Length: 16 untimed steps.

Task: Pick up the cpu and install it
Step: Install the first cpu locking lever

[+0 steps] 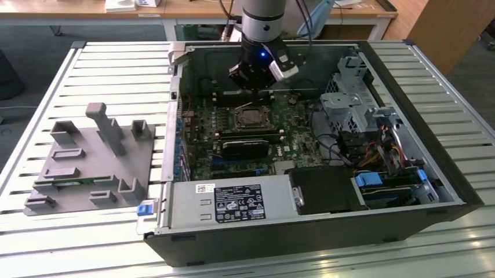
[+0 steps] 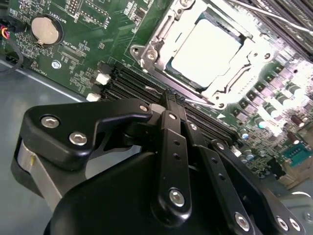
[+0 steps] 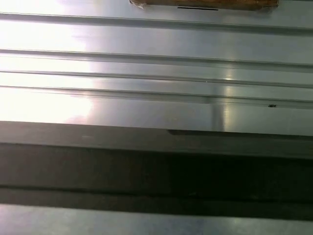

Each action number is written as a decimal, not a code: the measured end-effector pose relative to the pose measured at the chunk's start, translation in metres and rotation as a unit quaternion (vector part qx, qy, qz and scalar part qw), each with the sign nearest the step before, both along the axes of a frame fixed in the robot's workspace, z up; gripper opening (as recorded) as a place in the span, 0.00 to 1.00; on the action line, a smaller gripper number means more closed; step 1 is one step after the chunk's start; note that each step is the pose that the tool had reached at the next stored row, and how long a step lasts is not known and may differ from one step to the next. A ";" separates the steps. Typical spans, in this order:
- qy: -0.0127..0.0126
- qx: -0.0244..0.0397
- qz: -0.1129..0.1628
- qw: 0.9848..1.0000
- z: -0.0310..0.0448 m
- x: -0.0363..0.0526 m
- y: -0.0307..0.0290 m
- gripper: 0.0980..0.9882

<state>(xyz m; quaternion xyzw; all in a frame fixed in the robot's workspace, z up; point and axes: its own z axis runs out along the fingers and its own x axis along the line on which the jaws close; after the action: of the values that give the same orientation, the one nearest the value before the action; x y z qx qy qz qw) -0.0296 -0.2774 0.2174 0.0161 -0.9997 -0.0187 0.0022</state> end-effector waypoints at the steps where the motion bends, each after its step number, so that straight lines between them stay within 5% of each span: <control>1: 0.001 0.000 0.000 1.000 -0.0009 0.0015 0.0000 0.01; 16: 0.010 0.000 0.000 1.000 -0.0174 0.0094 0.0005 0.01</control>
<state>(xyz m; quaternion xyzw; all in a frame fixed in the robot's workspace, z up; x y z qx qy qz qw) -0.0202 -0.2769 0.2000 0.0157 -0.9996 -0.0188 0.0119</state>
